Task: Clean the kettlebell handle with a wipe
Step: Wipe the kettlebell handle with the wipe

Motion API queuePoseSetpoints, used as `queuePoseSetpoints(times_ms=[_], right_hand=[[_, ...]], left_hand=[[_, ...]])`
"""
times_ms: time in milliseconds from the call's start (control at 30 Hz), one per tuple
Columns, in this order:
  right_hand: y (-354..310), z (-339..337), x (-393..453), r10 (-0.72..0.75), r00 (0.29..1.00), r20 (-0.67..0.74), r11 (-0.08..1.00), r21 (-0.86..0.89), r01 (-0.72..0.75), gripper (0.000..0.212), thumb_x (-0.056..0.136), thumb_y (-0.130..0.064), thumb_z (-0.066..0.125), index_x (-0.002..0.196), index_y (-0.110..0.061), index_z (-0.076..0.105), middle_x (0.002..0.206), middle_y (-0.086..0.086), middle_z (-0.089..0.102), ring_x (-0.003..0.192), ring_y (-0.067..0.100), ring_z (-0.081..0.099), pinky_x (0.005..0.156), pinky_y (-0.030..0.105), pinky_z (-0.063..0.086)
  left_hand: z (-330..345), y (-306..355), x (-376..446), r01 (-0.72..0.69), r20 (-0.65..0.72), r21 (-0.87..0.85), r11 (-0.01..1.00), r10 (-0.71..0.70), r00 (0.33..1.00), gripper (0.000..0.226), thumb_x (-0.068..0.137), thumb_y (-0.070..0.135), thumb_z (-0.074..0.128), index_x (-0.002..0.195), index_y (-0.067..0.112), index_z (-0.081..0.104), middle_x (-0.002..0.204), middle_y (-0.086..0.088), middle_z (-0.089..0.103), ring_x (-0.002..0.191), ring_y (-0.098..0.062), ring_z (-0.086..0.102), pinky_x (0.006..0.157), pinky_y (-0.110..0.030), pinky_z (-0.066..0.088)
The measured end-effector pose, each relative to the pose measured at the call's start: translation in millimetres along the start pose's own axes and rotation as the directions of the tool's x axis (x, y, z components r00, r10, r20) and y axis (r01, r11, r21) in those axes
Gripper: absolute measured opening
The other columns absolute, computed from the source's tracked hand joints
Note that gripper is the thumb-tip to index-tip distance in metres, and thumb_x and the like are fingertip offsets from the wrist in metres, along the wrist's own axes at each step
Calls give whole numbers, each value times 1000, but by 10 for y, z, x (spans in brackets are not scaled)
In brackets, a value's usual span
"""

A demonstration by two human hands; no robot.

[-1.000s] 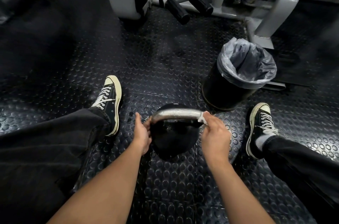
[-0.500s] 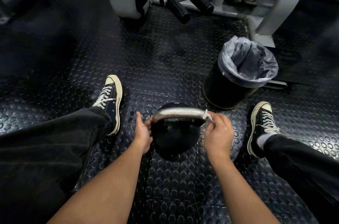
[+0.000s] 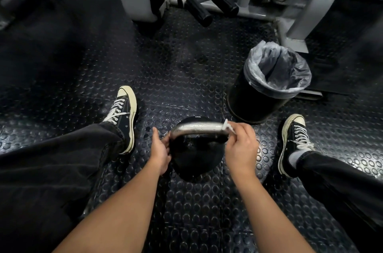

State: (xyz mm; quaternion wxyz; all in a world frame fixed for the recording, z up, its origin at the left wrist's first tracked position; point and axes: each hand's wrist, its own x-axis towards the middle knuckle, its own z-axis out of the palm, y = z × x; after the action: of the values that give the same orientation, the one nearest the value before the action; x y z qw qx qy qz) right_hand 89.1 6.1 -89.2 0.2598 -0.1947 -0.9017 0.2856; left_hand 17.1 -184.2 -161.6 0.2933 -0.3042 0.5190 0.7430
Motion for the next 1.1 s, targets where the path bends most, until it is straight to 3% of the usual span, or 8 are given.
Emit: queuePoseSetpoints(times_ms=[67, 167, 333, 467, 600, 867, 933, 1100], right_hand=[[-51, 11, -61, -40, 999, 7, 999, 4, 40, 30, 84, 14, 62, 109, 0, 73, 101, 7, 66, 95, 21, 58, 94, 8, 38], [-10, 41, -229, 33, 999, -10, 999, 22, -33, 26, 84, 15, 63, 105, 1, 69, 101, 9, 63, 93, 14, 54, 92, -1, 32], [79, 93, -246, 36, 997, -65, 998, 53, -33, 17, 86, 14, 60, 99, 4, 65, 101, 13, 60, 92, 16, 54, 88, 20, 48], [46, 126, -276, -109, 993, -36, 993, 39, 111, 19, 83, 13, 58, 98, 4, 66, 99, 14, 59, 94, 25, 58, 92, 22, 48], [170, 130, -330, -76, 997, 21, 996, 39, 75, 26, 77, 19, 67, 97, 4, 66, 102, 13, 58, 96, 28, 60, 90, 31, 53], [130, 184, -301, -195, 981, 16, 981, 18, 194, 17, 74, 12, 81, 83, 4, 69, 92, 13, 60, 91, 20, 52, 79, 23, 51], [176, 193, -300, -157, 987, 22, 987, 15, 157, 18, 73, 12, 82, 83, 3, 69, 93, 13, 60, 90, 23, 56, 76, 30, 56], [161, 140, -295, -223, 974, -46, 975, 14, 223, 13, 75, 12, 80, 81, 5, 71, 91, 15, 61, 89, 24, 55, 76, 30, 53]], left_hand=[[2, 12, -2, 2, 2, 7, 1000, -2, 1000, 89, 92, 78, 14, 132, 15, 62, 125, -12, 67, 123, -26, 57, 113, -48, 37], [0, 2, -4, -2, 2, 13, 1000, 2, 1000, 89, 93, 77, 13, 133, 15, 62, 126, -13, 66, 123, -26, 56, 111, -47, 39], [-6, 5, -8, -2, 2, 3, 1000, 2, 1000, 91, 92, 78, 14, 136, 14, 60, 130, -14, 64, 126, -27, 55, 115, -49, 34], [-1, 0, 4, -6, -4, 9, 1000, 6, 1000, 88, 93, 76, 14, 134, 13, 61, 126, -13, 66, 122, -26, 57, 113, -47, 38], [2, -8, -4, -6, -2, 13, 1000, 6, 1000, 87, 94, 75, 14, 135, 13, 59, 130, -13, 64, 127, -26, 53, 116, -48, 33], [-2, -10, 22, -7, -8, 11, 1000, 7, 1000, 88, 93, 77, 15, 127, 13, 66, 119, -12, 70, 119, -26, 60, 108, -45, 42], [-6, -16, 19, -4, -6, 15, 1000, 4, 1000, 88, 94, 76, 15, 127, 13, 66, 118, -12, 70, 116, -24, 61, 103, -42, 44], [-23, -24, 34, -11, -5, 11, 1000, 11, 1000, 88, 93, 77, 15, 128, 14, 65, 120, -12, 70, 118, -25, 60, 112, -48, 38]])
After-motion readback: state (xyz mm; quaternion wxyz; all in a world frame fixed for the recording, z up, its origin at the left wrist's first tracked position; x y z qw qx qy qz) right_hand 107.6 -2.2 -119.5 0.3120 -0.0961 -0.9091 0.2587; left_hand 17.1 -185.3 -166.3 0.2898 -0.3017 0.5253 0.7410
